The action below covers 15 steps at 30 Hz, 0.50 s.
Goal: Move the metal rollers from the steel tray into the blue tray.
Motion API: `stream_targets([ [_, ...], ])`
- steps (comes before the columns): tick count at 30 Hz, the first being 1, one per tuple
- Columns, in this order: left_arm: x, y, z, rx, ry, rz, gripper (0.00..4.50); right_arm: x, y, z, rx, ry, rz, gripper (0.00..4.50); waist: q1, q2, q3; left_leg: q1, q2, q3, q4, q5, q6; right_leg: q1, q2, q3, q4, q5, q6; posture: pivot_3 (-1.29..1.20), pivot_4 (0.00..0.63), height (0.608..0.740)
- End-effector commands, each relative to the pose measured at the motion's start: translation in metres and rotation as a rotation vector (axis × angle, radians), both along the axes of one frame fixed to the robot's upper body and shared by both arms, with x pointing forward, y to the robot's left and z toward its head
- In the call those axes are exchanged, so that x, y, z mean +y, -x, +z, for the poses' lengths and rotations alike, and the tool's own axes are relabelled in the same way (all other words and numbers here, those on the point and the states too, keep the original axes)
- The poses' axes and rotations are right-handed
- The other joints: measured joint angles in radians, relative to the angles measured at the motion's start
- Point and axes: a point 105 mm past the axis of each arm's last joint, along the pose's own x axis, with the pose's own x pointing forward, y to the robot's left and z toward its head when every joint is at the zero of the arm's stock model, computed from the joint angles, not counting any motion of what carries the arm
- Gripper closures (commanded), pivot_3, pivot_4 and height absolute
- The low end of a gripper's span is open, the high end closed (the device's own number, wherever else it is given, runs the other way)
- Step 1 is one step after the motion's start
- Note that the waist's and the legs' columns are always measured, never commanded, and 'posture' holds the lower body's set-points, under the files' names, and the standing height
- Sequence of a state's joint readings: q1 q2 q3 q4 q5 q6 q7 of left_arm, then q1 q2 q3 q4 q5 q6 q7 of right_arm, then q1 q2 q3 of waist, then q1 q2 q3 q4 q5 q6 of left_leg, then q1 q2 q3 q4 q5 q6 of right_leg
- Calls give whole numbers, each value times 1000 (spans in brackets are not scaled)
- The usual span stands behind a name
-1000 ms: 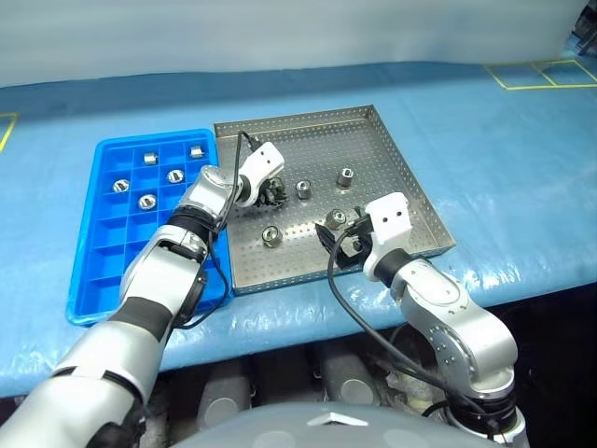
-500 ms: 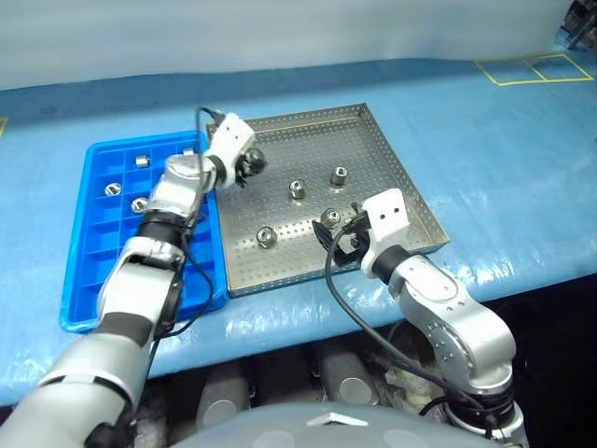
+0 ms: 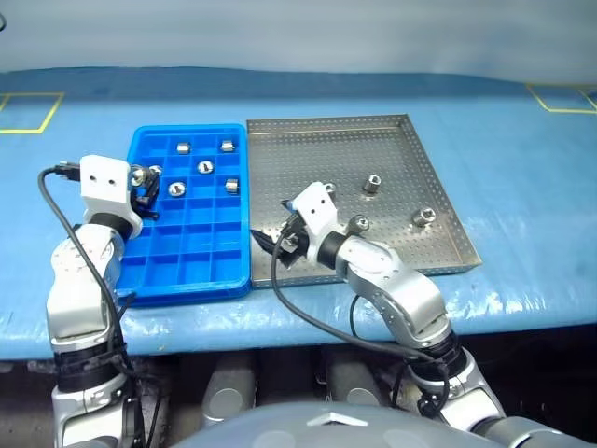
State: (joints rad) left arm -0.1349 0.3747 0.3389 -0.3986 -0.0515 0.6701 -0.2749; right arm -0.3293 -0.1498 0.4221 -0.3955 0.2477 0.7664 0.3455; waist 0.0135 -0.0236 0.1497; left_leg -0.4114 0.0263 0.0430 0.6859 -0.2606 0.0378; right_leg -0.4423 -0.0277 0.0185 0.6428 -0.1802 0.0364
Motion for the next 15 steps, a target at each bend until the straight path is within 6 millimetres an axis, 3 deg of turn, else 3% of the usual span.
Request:
stream_targets([
  [1, 1, 3, 5, -29, -23, 27, 2658, 16, 6, 12, -59, -24, 81, 0, 16, -1, 0, 0, 0, 0, 1, 0, 0, 0, 0, 0, 0, -1, -2, 136, 150, 740],
  [10, 7, -12, -37, 105, 28, 52, 2658, 13, 8, 11, -58, -37, 57, 0, 19, -1, -1, 0, 0, 0, 1, 0, 0, 0, 0, -1, 0, -1, -3, 80, 150, 740],
  [13, 5, -15, -45, 137, 28, 40, 1732, 6, 8, 11, -55, -39, 23, 0, 15, -1, -1, 0, 1, 0, 1, 1, -1, 0, 0, -1, 0, -1, -4, 39, 150, 740],
  [15, 1, -18, -40, 116, 36, 27, 1079, 1, 8, 11, -56, -38, -5, 0, 8, -1, -1, 0, 1, 1, 1, 1, -1, 0, 0, -1, 0, -1, -4, 17, 150, 740],
])
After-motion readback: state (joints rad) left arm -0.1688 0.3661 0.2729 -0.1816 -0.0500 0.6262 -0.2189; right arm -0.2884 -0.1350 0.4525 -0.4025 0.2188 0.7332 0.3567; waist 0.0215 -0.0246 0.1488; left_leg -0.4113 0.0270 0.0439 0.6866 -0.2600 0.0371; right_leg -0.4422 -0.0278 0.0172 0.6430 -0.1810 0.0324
